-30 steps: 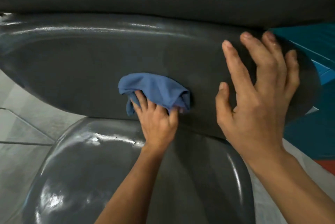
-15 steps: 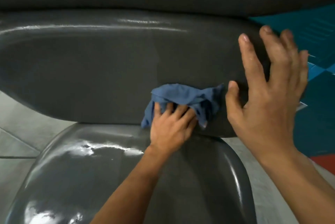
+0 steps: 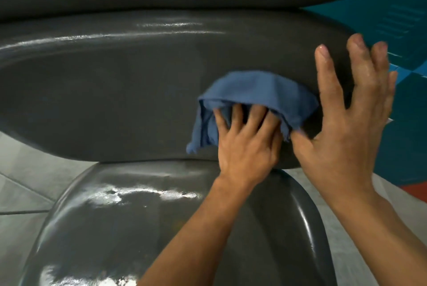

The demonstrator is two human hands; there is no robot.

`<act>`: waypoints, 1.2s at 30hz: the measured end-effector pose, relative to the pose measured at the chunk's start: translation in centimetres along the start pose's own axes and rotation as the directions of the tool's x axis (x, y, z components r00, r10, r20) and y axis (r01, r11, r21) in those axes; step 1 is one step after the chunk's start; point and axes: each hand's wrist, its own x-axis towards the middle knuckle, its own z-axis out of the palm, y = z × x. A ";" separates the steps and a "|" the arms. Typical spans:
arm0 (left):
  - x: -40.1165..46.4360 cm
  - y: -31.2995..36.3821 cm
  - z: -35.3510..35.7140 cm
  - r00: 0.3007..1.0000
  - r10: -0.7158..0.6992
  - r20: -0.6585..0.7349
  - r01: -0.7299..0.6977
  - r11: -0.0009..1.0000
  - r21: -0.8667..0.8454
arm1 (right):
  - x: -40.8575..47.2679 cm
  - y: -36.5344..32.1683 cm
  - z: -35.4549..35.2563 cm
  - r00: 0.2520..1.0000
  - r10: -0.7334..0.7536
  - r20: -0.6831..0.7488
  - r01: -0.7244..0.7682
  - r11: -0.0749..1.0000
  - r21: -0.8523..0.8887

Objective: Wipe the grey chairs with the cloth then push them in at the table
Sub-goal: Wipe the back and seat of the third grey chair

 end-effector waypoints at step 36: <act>5.2 -2.4 -15.6 0.938 0.251 0.241 -0.162 0.928 -0.335 | 1.2 -8.6 -2.9 0.705 0.581 0.407 -0.626 0.241 0.741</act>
